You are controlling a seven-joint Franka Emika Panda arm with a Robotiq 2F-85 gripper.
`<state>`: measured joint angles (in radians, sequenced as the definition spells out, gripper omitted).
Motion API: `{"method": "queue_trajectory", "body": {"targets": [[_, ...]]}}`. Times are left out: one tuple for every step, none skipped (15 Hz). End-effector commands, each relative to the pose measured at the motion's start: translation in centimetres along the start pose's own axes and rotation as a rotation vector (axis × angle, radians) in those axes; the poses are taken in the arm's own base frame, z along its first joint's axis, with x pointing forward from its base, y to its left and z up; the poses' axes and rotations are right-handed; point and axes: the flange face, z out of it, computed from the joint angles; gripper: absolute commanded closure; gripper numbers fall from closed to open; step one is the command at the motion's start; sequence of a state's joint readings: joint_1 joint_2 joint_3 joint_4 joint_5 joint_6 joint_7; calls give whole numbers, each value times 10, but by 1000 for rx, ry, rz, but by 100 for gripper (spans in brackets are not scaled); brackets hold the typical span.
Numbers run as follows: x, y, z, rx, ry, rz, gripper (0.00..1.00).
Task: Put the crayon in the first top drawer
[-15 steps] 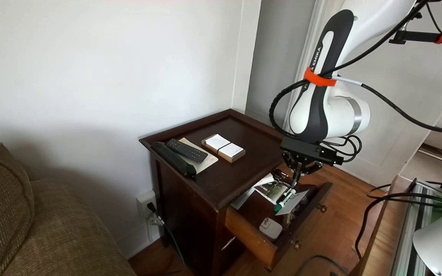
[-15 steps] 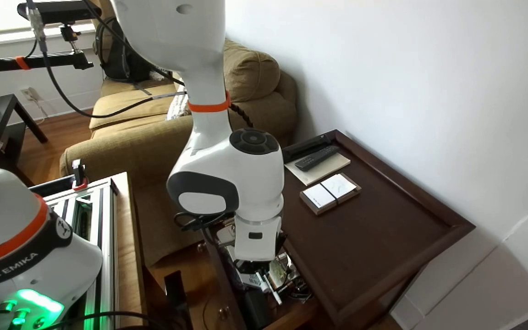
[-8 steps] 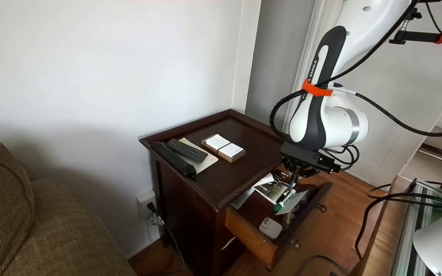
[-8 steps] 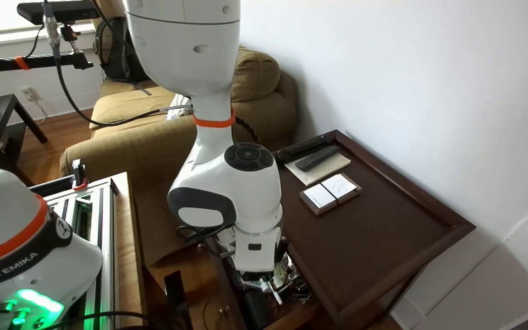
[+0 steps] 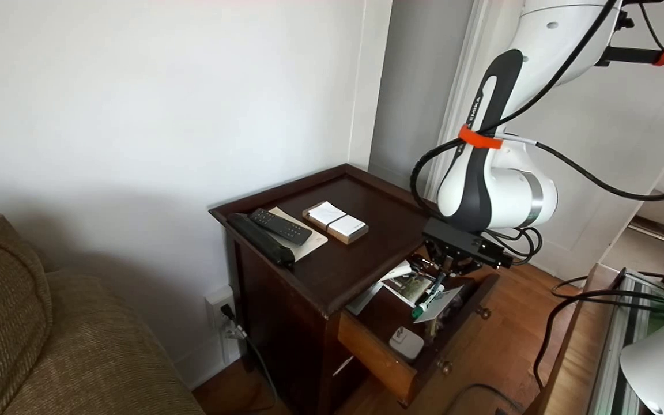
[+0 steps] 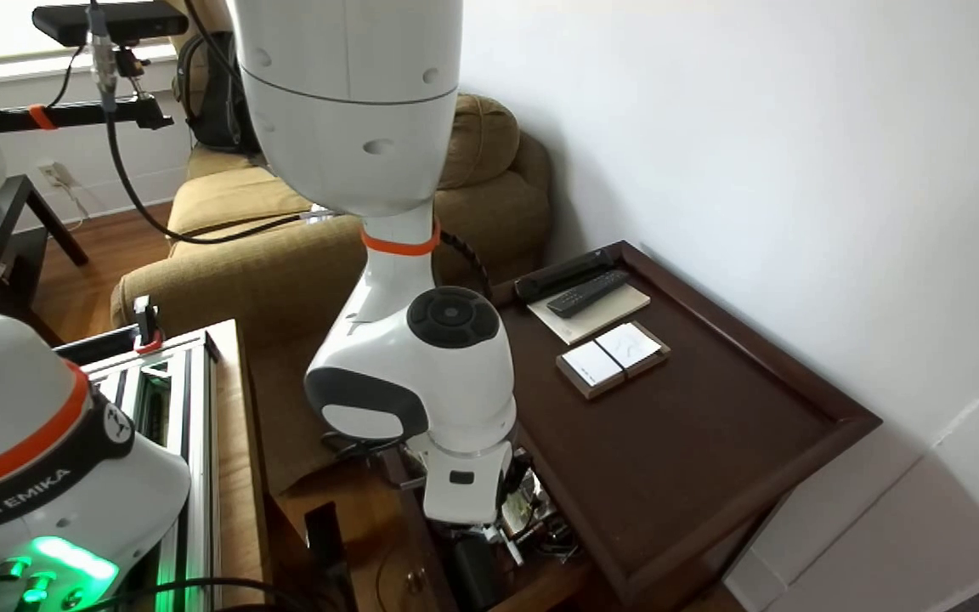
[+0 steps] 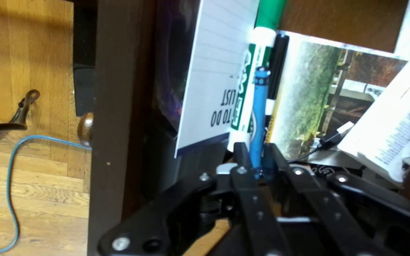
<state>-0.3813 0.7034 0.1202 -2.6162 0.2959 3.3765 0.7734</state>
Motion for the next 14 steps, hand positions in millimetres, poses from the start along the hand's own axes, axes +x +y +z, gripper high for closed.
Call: {"method": "queue_trajectory", "body": {"targets": [[2, -11, 7, 37, -2, -20, 51], [1, -10, 4, 38, 5, -27, 43], [0, -10, 1, 34, 6, -33, 36], [-2, -8, -2, 29, 9, -42, 30], [-4, -7, -4, 23, 10, -47, 21], [-8, -6, -7, 13, 0, -57, 15], [-9, -4, -8, 5, -5, -65, 6], [-13, -2, -10, -6, -19, -79, 1], [-15, -1, -12, -15, -30, -90, 0], [-18, 0, -15, -24, -39, -106, 0], [-20, 1, -17, -33, -48, -123, 0], [-21, 0, -19, -40, -55, -140, 0], [-23, -2, -22, -49, -62, -158, 0], [-25, -3, -24, -57, -71, -180, 0]]}}
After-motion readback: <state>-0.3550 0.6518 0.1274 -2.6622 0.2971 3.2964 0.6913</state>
